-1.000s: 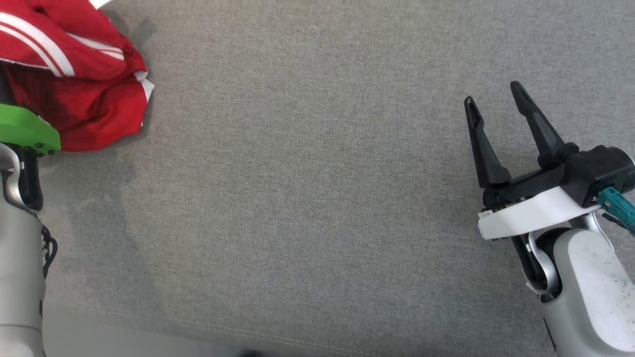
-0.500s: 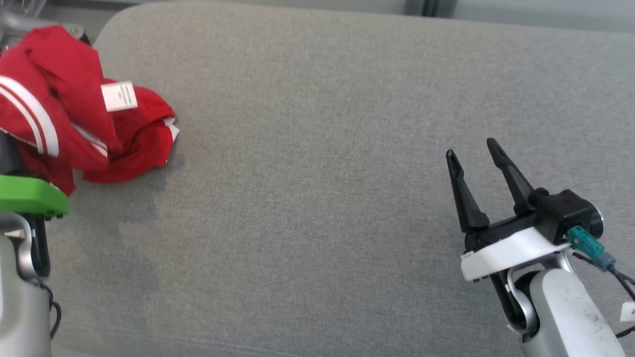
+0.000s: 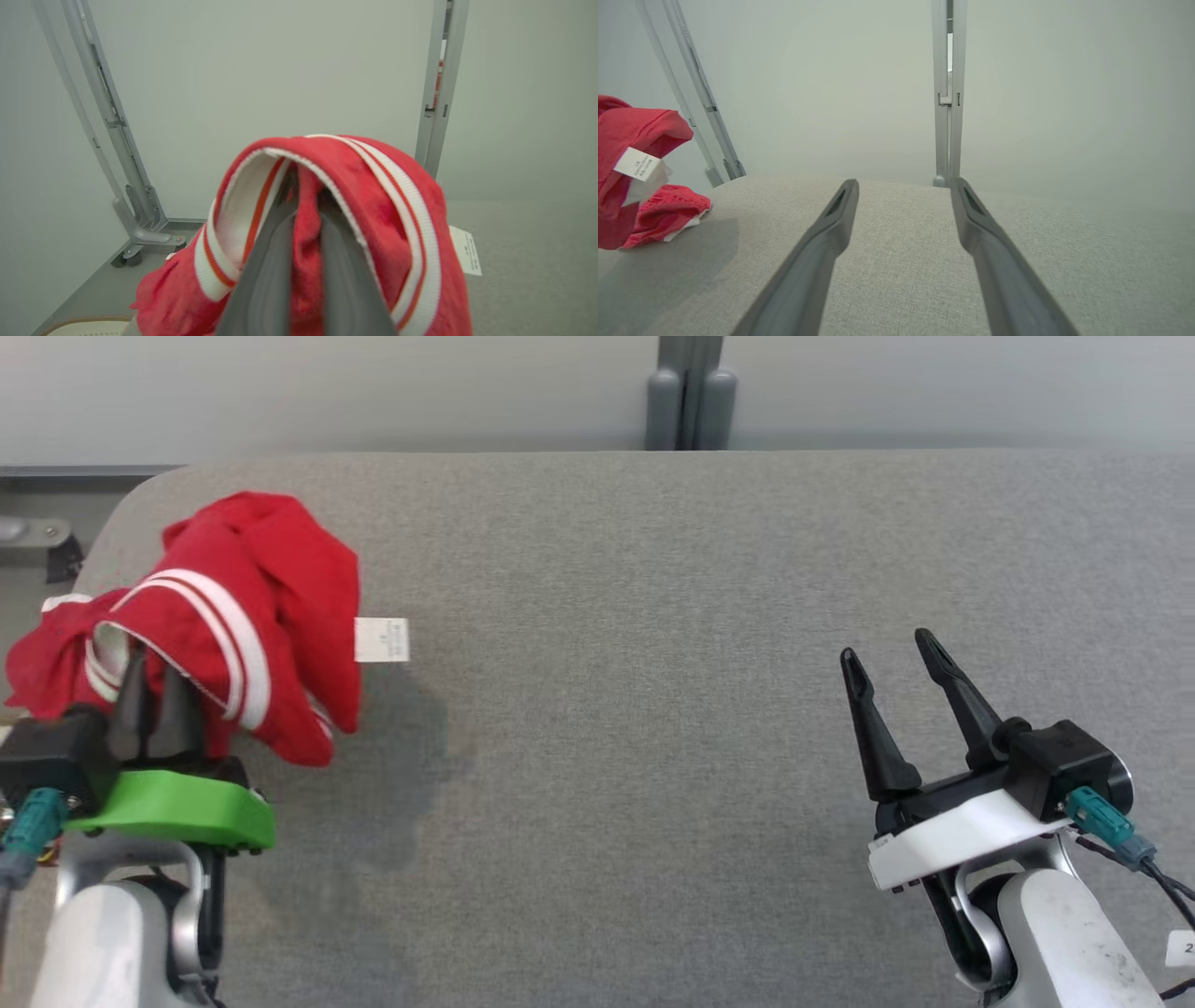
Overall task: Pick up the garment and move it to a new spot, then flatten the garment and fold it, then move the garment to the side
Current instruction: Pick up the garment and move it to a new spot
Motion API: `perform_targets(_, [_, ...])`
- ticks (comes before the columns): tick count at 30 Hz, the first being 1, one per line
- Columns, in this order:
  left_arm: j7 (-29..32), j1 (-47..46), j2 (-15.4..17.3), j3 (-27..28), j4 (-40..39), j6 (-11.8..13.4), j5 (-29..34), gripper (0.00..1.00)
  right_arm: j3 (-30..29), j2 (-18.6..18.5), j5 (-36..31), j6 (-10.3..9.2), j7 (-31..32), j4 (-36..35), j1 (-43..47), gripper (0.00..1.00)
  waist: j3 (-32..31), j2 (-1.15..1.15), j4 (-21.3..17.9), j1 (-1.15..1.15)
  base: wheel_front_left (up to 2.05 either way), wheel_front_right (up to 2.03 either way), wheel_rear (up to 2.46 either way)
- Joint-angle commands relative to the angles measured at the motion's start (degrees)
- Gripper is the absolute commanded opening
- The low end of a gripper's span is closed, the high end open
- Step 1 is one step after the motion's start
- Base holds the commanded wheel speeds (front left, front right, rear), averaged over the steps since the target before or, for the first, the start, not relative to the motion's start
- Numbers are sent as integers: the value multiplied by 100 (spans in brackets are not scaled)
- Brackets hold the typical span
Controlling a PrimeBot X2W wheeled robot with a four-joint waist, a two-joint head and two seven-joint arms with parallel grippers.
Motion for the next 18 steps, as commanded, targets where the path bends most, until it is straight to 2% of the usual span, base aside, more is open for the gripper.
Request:
perform_targets(1, [44, 80, -94, -136, -121, -43, 49, 0, -12, -4, 23, -4, 12, -28, 13, 100, 15, 0, -518, 0, 0, 0, 0])
perform_targets(5, [155, -118, -347, -622, -175, -191, 111, 0, -54, -15, 55, -4, 4, -72, -91, 100, 229, 0, -1006, 0, 0, 0, 0])
perform_targets(10, [214, -549, -681, -1328, 182, -511, 192, 0, -125, 10, 103, -3, -63, -89, -190, 100, 599, 0, -1608, 0, 0, 0, 0])
perform_targets(14, [235, -919, -956, -1855, 841, -732, 45, 0, -179, 48, 107, -3, -164, -57, -310, 100, 924, 0, -2004, 0, 0, 0, 0])
perform_targets(18, [175, -1133, -1106, -2362, 1590, -843, -85, 0, -209, 122, 193, -4, -270, 36, -420, 100, 1128, 0, -2269, 0, 0, 0, 0])
